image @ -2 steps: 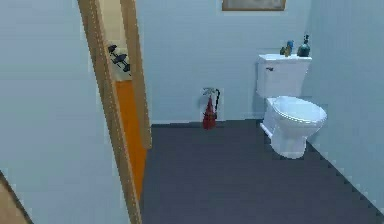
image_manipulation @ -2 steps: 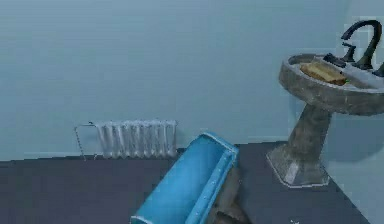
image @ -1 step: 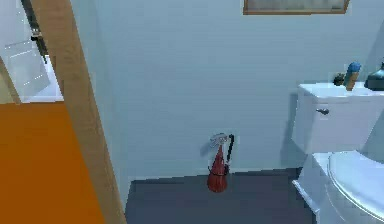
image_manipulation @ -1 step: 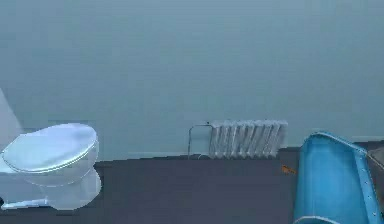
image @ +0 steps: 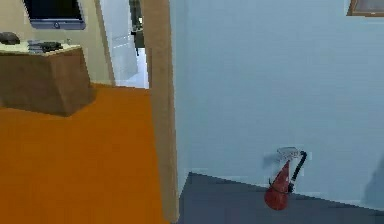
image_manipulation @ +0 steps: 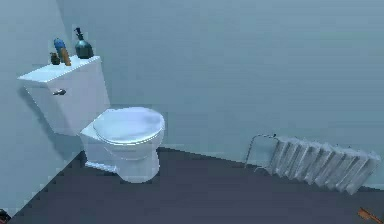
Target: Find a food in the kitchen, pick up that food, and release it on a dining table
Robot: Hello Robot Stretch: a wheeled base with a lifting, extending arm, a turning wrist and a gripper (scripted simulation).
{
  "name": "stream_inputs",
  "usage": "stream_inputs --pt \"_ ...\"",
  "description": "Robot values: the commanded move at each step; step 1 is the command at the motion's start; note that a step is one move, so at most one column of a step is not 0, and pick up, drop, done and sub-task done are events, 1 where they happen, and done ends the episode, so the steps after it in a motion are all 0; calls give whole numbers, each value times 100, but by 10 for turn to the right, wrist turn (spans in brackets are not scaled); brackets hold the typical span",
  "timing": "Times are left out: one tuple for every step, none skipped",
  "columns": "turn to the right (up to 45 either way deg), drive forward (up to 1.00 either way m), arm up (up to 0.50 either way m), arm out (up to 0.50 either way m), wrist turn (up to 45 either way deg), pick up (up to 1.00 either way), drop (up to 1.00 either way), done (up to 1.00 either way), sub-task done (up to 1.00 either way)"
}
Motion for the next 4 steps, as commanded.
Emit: stream_inputs --pt "0 10 0 0 0 0 0 0 0" --pt "-240 0 0 0 0 0 0 0 0" --pt "0 30 0 0 0 0 0 0 0" --pt "-240 0 0 0 0 0 0 0 0"
